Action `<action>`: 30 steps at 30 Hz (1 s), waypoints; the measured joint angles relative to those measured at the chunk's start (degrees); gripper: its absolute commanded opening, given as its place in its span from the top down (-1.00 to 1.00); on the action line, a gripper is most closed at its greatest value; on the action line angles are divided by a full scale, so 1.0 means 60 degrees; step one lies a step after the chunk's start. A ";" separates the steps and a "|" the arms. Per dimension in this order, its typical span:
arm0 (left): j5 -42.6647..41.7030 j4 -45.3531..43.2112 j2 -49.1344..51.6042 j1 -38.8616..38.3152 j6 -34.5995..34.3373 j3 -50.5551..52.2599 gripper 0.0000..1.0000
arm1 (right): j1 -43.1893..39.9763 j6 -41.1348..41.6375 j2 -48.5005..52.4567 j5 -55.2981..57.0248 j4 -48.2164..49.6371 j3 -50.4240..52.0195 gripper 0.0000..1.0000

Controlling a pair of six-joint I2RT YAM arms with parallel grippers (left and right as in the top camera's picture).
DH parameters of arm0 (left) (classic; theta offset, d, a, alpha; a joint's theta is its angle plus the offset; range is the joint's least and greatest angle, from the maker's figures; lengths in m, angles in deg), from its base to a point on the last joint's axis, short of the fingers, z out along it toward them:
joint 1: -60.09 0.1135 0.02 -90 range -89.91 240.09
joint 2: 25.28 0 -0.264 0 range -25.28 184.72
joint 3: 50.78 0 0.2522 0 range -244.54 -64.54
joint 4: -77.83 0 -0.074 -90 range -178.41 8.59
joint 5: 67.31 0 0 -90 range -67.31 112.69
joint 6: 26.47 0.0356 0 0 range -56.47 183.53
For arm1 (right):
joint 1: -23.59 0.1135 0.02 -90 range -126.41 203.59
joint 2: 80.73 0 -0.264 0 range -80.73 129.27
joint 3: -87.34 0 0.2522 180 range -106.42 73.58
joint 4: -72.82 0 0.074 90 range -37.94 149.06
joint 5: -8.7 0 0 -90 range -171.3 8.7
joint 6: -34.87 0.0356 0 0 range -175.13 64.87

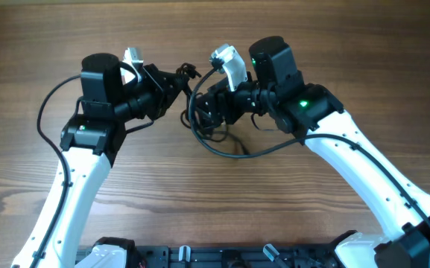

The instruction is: Untangle cables

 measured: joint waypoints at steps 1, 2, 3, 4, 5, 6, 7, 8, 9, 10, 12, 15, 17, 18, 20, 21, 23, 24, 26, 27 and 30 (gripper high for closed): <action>0.0022 -0.0044 0.0000 -0.0018 -0.0233 0.0000 0.92 | 0.0000 0.0018 0.0069 0.0036 0.0015 0.0000 -0.36; 0.0036 -0.0076 0.0000 -0.0025 -0.0583 0.0004 0.92 | 0.0007 0.0051 0.0168 0.0069 0.0040 0.0000 -0.36; 0.0062 -0.0080 0.0000 -0.0025 -0.0882 0.0000 0.92 | 0.0007 0.0055 0.0240 0.0106 0.0069 0.0000 -0.36; 0.0095 -0.0080 0.0000 -0.0025 -0.1115 0.0000 0.92 | 0.0007 0.0058 0.0317 0.0117 0.0113 0.0000 -0.35; 0.0109 -0.0080 0.0000 -0.0025 -0.1362 0.0000 0.92 | 0.0025 0.0076 0.0437 0.0135 0.0197 0.0000 -0.30; 0.0135 -0.0080 0.0000 -0.0025 -0.1585 0.0000 0.92 | 0.0044 0.0102 0.0517 0.0135 0.0284 0.0000 -0.22; 0.0168 -0.0084 0.0000 -0.0033 -0.1785 0.0000 0.92 | 0.0069 0.0135 0.0579 0.0131 0.0364 0.0000 -0.07; 0.0175 -0.0080 0.0000 -0.0047 -0.1869 0.0000 0.92 | 0.0095 0.0135 0.0605 0.0131 0.0423 0.0000 0.22; 0.0233 -0.0080 0.0000 -0.0069 -0.2051 0.0000 0.91 | 0.0153 0.0197 0.0627 0.0124 0.0539 0.0000 0.43; 0.0240 -0.0080 0.0000 -0.0076 -0.2076 0.0000 0.90 | 0.0175 0.0248 0.0627 0.0117 0.0619 0.0004 0.52; 0.0335 -0.0124 0.0004 -0.0076 -0.2014 0.0000 0.81 | 0.0211 0.0561 0.0627 0.0098 0.0739 0.0004 0.70; 0.0382 -0.0142 0.0000 -0.0080 -0.1370 0.0000 0.28 | 0.0197 0.1035 0.0630 0.0182 0.0750 0.0004 0.87; 0.0437 -0.0066 -0.0015 -0.0080 -0.0517 0.0000 0.02 | 0.0153 0.1395 0.0630 0.0248 0.0681 0.0004 0.91; 0.0535 0.0124 -0.0018 -0.0080 0.0029 -0.0004 -0.06 | 0.0120 0.1559 0.0630 0.0270 0.0641 0.0004 0.91; 0.0761 0.0670 -0.0026 -0.0080 0.1060 -0.0015 -0.11 | 0.0036 0.1916 0.0630 0.0288 0.0572 0.0004 0.91; 0.0885 0.0954 -0.0026 -0.0080 0.1486 -0.0022 -0.10 | -0.0011 0.2058 0.0630 0.0284 0.0539 0.0004 0.91; 0.1282 0.1592 -0.0026 -0.0080 0.2568 -0.0022 -0.04 | -0.0138 0.2386 0.0630 0.0295 0.0448 0.0004 0.91; 0.1395 0.1712 -0.0026 -0.0080 0.2918 -0.0022 0.03 | -0.0215 0.2510 0.0630 0.0306 0.0382 0.0004 0.91; 0.1545 0.1898 -0.0026 -0.0076 0.4109 -0.0022 0.07 | -0.0386 0.2747 0.0630 0.0310 0.0237 0.0004 0.91; 0.1548 0.1912 -0.0026 -0.0076 0.4707 -0.0022 0.05 | -0.0463 0.2841 0.0630 0.0291 0.0171 0.0007 0.92; 0.1169 0.1902 -0.0026 -0.0076 0.6586 -0.0022 -0.07 | -0.0601 0.2965 0.0630 0.0157 0.0091 0.0004 0.91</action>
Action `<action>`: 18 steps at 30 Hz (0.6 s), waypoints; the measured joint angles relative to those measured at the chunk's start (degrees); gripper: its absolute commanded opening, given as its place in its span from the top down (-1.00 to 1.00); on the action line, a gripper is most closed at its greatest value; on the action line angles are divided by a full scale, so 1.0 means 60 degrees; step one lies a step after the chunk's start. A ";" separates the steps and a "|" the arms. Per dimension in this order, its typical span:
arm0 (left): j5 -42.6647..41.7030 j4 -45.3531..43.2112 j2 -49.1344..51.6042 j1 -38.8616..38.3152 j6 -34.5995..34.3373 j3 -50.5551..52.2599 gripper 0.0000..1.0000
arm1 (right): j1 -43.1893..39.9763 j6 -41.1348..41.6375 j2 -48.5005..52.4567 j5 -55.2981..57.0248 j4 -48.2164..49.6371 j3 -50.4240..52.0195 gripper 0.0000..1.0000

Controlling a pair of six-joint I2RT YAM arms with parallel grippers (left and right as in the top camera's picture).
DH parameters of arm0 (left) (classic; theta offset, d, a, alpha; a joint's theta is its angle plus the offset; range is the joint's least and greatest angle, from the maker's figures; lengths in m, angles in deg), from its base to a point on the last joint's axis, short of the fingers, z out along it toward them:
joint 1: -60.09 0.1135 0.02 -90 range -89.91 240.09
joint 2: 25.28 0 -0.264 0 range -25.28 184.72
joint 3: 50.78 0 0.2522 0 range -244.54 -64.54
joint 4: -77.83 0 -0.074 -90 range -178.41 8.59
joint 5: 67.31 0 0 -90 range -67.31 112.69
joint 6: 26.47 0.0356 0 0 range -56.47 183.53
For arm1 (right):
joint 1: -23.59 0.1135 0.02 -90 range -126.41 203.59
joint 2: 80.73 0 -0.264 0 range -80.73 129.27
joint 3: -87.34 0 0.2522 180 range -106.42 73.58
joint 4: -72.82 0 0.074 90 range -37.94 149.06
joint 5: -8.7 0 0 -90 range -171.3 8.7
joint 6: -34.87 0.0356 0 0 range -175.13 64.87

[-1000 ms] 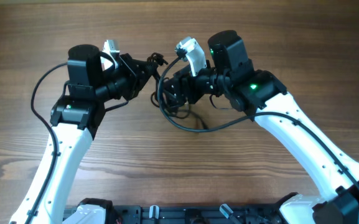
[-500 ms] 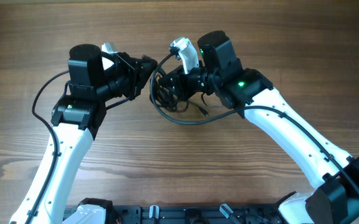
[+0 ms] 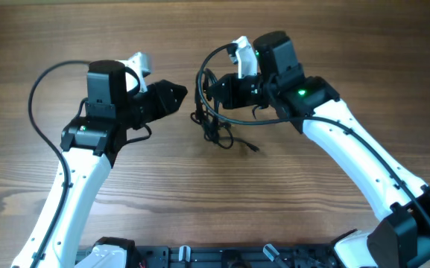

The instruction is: Untangle cables

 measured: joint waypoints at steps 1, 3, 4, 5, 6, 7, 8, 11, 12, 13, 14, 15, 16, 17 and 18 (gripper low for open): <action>-0.0248 0.0036 0.0000 -0.0004 0.0783 0.0000 -0.19 | -0.0015 0.0018 0.0000 -0.0069 0.0000 0.0004 0.91; -0.0546 0.0149 0.0000 -0.0004 0.1912 0.0000 -0.30 | -0.0022 0.0022 0.0000 -0.0219 -0.0033 0.0004 0.91; -0.0648 0.0208 0.0004 -0.0004 0.2222 0.0000 -0.33 | -0.0022 0.0022 0.0000 -0.0259 -0.0058 0.0000 0.92; -0.0790 0.0251 0.0022 -0.0004 0.2477 0.0000 -0.36 | -0.0022 0.0022 0.0000 -0.0288 -0.0076 0.0004 0.91; -0.0892 0.0277 0.0047 -0.0004 0.2652 0.0000 -0.37 | -0.0022 0.0022 0.0000 -0.0317 -0.0084 0.0000 0.91; -0.1067 0.0284 0.0109 -0.0004 0.2820 0.0000 -0.37 | -0.0022 0.0022 0.0000 -0.0350 -0.0087 0.0004 0.91; -0.1253 0.0284 0.0215 -0.0004 0.2900 0.0000 -0.38 | -0.0022 0.0025 0.0000 -0.0364 -0.0095 0.0000 0.91; -0.1574 0.0299 0.0699 -0.0011 0.2426 0.0000 -0.26 | -0.0022 0.0025 0.0000 -0.0386 -0.0098 0.0004 0.91; -0.1636 0.0346 0.0871 -0.0011 0.2033 0.0000 -0.22 | -0.0022 0.0029 0.0000 -0.0382 -0.0102 0.0000 0.91; -0.1687 0.0433 0.1027 -0.0011 0.1570 0.0000 -0.17 | -0.0022 0.0051 0.0000 -0.0375 -0.0120 0.0004 0.91; -0.1716 0.0528 0.1151 -0.0011 0.1060 0.0000 -0.14 | -0.0022 0.0058 0.0000 -0.0353 -0.0135 0.0004 0.91; -0.1741 0.0586 0.1213 -0.0011 0.0681 0.0000 -0.14 | -0.0022 0.0066 0.0000 -0.0306 -0.0149 0.0004 0.91; -0.1774 0.0648 0.1268 -0.0011 0.0204 0.0000 -0.15 | -0.0022 0.0087 0.0000 -0.0237 -0.0189 0.0000 0.91; -0.1814 0.0681 0.1290 -0.0011 -0.0262 0.0000 -0.15 | -0.0022 0.0095 0.0000 -0.0175 -0.0240 0.0000 0.91; -0.1920 0.0681 0.1293 -0.0011 -0.0648 0.0000 -0.15 | -0.0022 0.0098 0.0000 -0.0080 -0.0310 0.0004 0.90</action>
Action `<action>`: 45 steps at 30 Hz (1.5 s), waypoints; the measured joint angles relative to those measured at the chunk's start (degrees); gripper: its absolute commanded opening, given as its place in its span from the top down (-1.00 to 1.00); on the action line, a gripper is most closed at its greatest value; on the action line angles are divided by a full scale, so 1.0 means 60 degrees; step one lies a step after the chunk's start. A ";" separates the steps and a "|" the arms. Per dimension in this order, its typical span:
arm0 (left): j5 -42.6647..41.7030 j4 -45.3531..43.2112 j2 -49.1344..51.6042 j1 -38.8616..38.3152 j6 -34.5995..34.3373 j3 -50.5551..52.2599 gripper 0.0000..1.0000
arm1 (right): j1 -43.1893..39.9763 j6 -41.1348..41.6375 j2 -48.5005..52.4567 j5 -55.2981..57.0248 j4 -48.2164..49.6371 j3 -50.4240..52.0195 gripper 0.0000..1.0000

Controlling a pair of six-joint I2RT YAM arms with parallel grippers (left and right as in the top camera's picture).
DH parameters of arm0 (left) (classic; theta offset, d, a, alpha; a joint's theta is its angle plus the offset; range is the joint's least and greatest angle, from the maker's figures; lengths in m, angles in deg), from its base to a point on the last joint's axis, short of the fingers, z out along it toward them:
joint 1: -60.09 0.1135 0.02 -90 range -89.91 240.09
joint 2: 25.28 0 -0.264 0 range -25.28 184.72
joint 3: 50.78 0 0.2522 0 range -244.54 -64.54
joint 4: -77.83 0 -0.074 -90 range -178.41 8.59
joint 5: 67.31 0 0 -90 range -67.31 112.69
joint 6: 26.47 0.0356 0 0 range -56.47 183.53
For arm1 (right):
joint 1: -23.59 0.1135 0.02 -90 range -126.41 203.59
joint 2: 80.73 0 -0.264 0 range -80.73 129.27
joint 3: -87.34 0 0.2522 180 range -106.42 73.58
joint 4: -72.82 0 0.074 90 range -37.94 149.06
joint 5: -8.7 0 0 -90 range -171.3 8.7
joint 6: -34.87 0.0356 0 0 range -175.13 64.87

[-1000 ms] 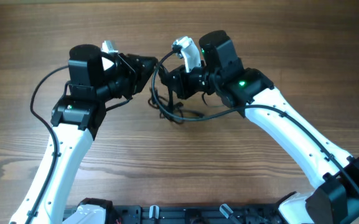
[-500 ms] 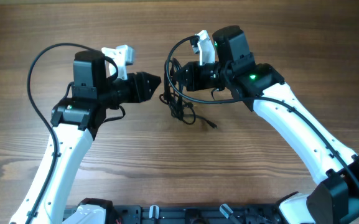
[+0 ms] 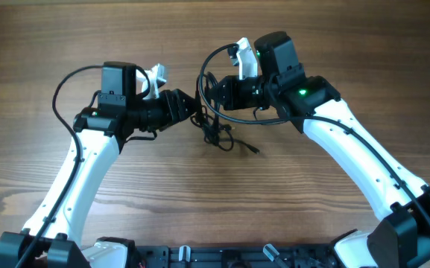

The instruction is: Untangle cables

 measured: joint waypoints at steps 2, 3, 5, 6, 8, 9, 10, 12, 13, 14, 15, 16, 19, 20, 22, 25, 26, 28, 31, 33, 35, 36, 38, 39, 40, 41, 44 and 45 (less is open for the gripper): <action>-0.0215 0.0000 0.0000 0.0000 -0.0692 0.0000 -0.13 | 0.0000 0.0029 0.0000 0.0204 -0.0124 -0.0004 0.91; -0.0423 0.0000 0.0000 0.0000 -0.1239 0.0000 -0.12 | 0.0000 0.0062 0.0000 0.0350 -0.0215 -0.0004 0.91; -0.0645 -0.0004 0.0000 0.0000 -0.1636 0.0000 -0.07 | 0.0000 0.0066 0.0000 0.0532 -0.0302 0.0000 0.91; -0.0816 0.0000 0.0000 0.0000 -0.1887 0.0000 -0.03 | 0.0000 0.0062 0.0000 0.0630 -0.0324 -0.0004 0.91; -0.1144 0.0007 0.0000 -0.0004 -0.2197 0.0000 0.03 | 0.0000 0.0066 0.0000 0.0765 -0.0331 0.0000 0.91; -0.1286 0.0040 0.0000 -0.0029 -0.2317 0.0000 0.05 | 0.0000 0.0066 0.0000 0.0845 -0.0331 -0.0004 0.91; -0.1362 0.0106 0.0000 -0.0069 -0.2397 0.0000 0.09 | 0.0000 0.0066 0.0000 0.0911 -0.0331 -0.0004 0.91; -0.1461 0.0233 0.0000 -0.0193 -0.2495 -0.0004 0.10 | 0.0000 0.0066 0.0000 0.0973 -0.0331 0.0000 0.91; -0.1457 0.0346 0.0000 -0.0313 -0.2608 -0.0004 0.11 | 0.0000 0.0066 0.0000 0.1002 -0.0331 0.0000 0.91; -0.1413 0.0474 0.0000 -0.0452 -0.2736 -0.0007 0.09 | 0.0000 0.0066 0.0000 0.1045 -0.0331 0.0000 0.91; -0.1308 0.0576 0.0000 -0.0597 -0.2860 -0.0007 0.07 | 0.0000 0.0066 0.0004 0.1075 -0.0331 0.0000 0.91; -0.1191 0.0630 0.0007 -0.0710 -0.2973 -0.0007 0.07 | 0.0000 0.0066 0.0004 0.1100 -0.0331 0.0000 0.91; -0.0415 0.0645 0.0102 -0.1282 -0.3555 -0.0007 0.07 | 0.0000 0.0066 0.0004 0.1140 -0.0331 0.0000 0.91; -0.0142 0.0637 0.0168 -0.1468 -0.3759 -0.0007 0.07 | 0.0000 0.0066 0.0004 0.1140 -0.0331 -0.0004 0.91; 0.0273 0.0521 0.0302 -0.1701 -0.4087 -0.0007 0.11 | 0.0000 0.0062 0.0004 0.1184 -0.0331 0.0000 0.91; 0.0743 0.0120 0.0437 -0.1749 -0.4401 -0.0007 0.14 | -0.0018 0.0066 0.0007 0.1249 -0.0331 -0.0004 0.91; 0.0933 0.0047 0.0459 -0.1749 -0.4513 -0.0007 0.15 | -0.0018 0.0066 0.0007 0.1246 -0.0331 0.0000 0.91; 0.1330 -0.0011 0.0474 -0.1749 -0.4743 -0.0007 0.20 | -0.0018 0.0066 0.0007 0.1246 -0.0335 -0.0004 0.91; 0.1789 -0.0025 0.0474 -0.1749 -0.4972 -0.0007 0.22 | -0.0018 0.0066 0.0007 0.1246 -0.0335 -0.0004 0.91; 0.1978 -0.0047 0.0484 -0.1749 -0.5023 -0.0007 0.28 | -0.0018 0.0066 0.0007 0.1246 -0.0339 -0.0004 0.91; 0.2102 -0.0157 0.0546 -0.1749 -0.5096 -0.0011 0.35 | -0.0018 0.0066 0.0007 0.1246 -0.0375 0.0000 0.91; 0.2146 -0.0226 0.0590 -0.1752 -0.5125 -0.0011 0.36 | -0.0018 0.0066 0.0007 0.1246 -0.0404 0.0000 0.91; 0.2215 -0.0477 0.0754 -0.1810 -0.5158 -0.0015 0.46 | -0.0018 0.0066 0.0007 0.1246 -0.0448 -0.0004 0.91; 0.2240 -0.0594 0.0849 -0.1858 -0.5187 -0.0015 0.53 | -0.0018 0.0066 0.0007 0.1246 -0.0477 0.0000 0.91; 0.2251 -0.0710 0.0929 -0.1909 -0.5202 -0.0015 0.62 | -0.0018 0.0066 0.0007 0.1246 -0.0488 -0.0004 0.91; 0.2273 -0.0845 0.0998 -0.1963 -0.5209 -0.0015 0.74 | -0.0018 0.0066 0.0007 0.1246 -0.0510 -0.0004 0.91; 0.2280 -0.1071 0.1093 -0.2069 -0.5293 -0.0015 0.92 | -0.0018 0.0066 0.0007 0.1246 -0.0554 0.0000 0.91; 0.2310 -0.1118 0.1096 -0.2095 -0.5242 -0.0018 0.92 | -0.0018 0.0066 0.0007 0.1260 -0.0572 0.0000 0.91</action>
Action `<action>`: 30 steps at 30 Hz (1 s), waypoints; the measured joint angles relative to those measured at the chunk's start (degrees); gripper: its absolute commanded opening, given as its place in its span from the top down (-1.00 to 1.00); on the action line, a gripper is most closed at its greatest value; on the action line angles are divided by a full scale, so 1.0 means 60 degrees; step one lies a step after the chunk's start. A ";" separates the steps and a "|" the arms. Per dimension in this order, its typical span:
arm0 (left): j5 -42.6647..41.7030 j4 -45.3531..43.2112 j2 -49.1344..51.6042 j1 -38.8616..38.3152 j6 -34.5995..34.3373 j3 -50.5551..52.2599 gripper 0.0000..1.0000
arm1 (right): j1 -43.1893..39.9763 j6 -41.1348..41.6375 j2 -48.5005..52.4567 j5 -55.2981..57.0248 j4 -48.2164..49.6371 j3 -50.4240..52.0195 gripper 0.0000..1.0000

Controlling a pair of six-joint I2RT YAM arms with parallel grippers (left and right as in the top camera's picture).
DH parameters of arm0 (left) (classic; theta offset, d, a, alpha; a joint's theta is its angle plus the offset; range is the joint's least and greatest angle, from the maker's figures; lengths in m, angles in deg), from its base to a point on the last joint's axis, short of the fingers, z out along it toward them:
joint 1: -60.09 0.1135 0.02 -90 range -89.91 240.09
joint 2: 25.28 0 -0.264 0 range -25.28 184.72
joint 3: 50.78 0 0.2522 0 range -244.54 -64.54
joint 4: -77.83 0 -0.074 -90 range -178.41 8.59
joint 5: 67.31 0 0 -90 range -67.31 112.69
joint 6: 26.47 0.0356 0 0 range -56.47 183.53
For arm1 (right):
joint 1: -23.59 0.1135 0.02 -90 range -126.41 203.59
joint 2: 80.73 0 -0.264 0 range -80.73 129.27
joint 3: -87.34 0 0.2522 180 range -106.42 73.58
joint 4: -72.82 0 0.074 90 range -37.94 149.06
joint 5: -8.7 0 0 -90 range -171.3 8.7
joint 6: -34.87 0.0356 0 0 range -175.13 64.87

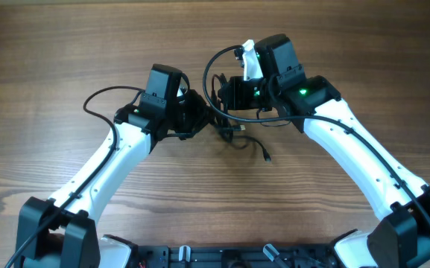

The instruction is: Untangle cables

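Observation:
A tangle of thin black cables (232, 132) hangs and lies at the table's middle, with one loose plug end (265, 157) trailing to the lower right. My right gripper (223, 95) is above the tangle, shut on its upper loops. From the left, my left gripper (206, 119) reaches in and its tips are at the bundle's left side. Its fingers are dark against the cables, so their state does not show. A large cable loop (216, 63) arcs over the right wrist.
The wooden table (65, 45) stretches around both arms. The left arm's own black cable (103, 95) loops out beside its forearm. A black frame (222, 257) runs along the near edge.
My left arm has reached further right, so its gripper is now against the cable bundle under the right gripper. The loose plug end has shifted a little down and to the right.
Both grippers were first close together at the tangle. Then the left gripper was drawn back to the left, empty, while the right held the bundle. The left gripper then stood nearer the cables, and now it is at the bundle.

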 measured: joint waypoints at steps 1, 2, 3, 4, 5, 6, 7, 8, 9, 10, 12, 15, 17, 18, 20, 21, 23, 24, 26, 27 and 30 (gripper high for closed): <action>0.0007 -0.0011 0.0000 -0.0007 -0.0007 0.0000 0.92 | 0.0000 0.0004 0.0000 0.0058 -0.0033 0.0000 0.92; 0.0029 -0.0007 0.0000 -0.0004 -0.0007 0.0000 0.92 | 0.0000 0.0047 0.0000 0.0138 -0.0098 0.0000 0.91; 0.0040 -0.0007 0.0000 -0.0004 0.0029 0.0000 0.92 | 0.0000 0.0117 0.0000 0.0277 -0.0197 -0.0004 0.91; 0.0047 -0.0004 0.0000 0.0004 0.0080 0.0000 0.92 | 0.0000 0.0237 0.0000 0.0474 -0.0353 -0.0004 0.91; 0.0051 -0.0004 0.0000 0.0022 0.0186 0.0000 0.92 | 0.0000 0.0393 0.0000 0.0729 -0.0532 -0.0004 0.91; 0.0055 0.0000 0.0000 0.0047 0.0288 0.0000 0.92 | 0.0000 0.0543 0.0000 0.0958 -0.0692 -0.0004 0.91; 0.0066 0.0007 0.0000 0.0087 0.0386 0.0000 0.92 | 0.0000 0.0710 0.0000 0.1235 -0.0882 -0.0004 0.91; 0.0066 0.0022 0.0000 0.0178 0.0561 0.0000 0.92 | -0.0011 0.0867 0.0000 0.1472 -0.1060 -0.0004 0.92; 0.0062 0.0040 -0.0004 0.0262 0.0674 0.0000 0.92 | -0.0033 0.1031 0.0000 0.1705 -0.1220 -0.0004 0.91; 0.0040 0.0069 -0.0029 0.0415 0.0816 0.0000 0.92 | -0.0087 0.1191 0.0000 0.1960 -0.1413 -0.0004 0.91; 0.0022 0.0135 -0.0204 0.0765 0.1020 0.0000 0.92 | -0.0273 0.1435 0.0000 0.2240 -0.1679 -0.0004 0.91; -0.0015 0.0186 -0.0787 0.1388 0.1315 0.0000 0.92 | -0.0911 0.1679 0.0000 0.2524 -0.2076 -0.0004 0.91; -0.0076 0.0248 -0.1348 0.1887 0.1424 0.0000 0.92 | -0.1424 0.1756 0.0000 0.2597 -0.2317 -0.0004 0.91; -0.0098 0.0255 -0.1552 0.2040 0.1461 0.0000 0.92 | -0.1621 0.1778 0.0000 0.2594 -0.2390 -0.0004 0.92; -0.0237 0.0328 -0.2047 0.2375 0.1541 0.0000 0.92 | -0.2044 0.1770 0.0000 0.2583 -0.2594 -0.0004 0.91; -0.0339 0.0375 -0.2288 0.2550 0.1566 0.0000 0.92 | -0.2153 0.1770 0.0000 0.2572 -0.2667 -0.0004 0.91; -0.0543 0.0463 -0.2710 0.2983 0.1599 0.0000 0.92 | -0.2412 0.1679 0.0000 0.2448 -0.2885 -0.0007 0.91; -0.0667 0.0528 -0.2779 0.3173 0.1603 0.0004 0.92 | -0.2488 0.1625 0.0000 0.2361 -0.3013 -0.0018 0.91; -0.0820 0.0579 -0.2871 0.3574 0.1603 0.0004 0.92 | -0.2648 0.1552 0.0000 0.2164 -0.3129 -0.0026 0.92; -0.0918 0.0601 -0.2900 0.3774 0.1603 0.0004 0.92 | -0.2707 0.1523 0.0000 0.2029 -0.3169 -0.0036 0.92; -0.1107 0.0641 -0.2929 0.4229 0.1606 0.0004 0.92 | -0.2867 0.1443 0.0000 0.1832 -0.3268 -0.0055 0.91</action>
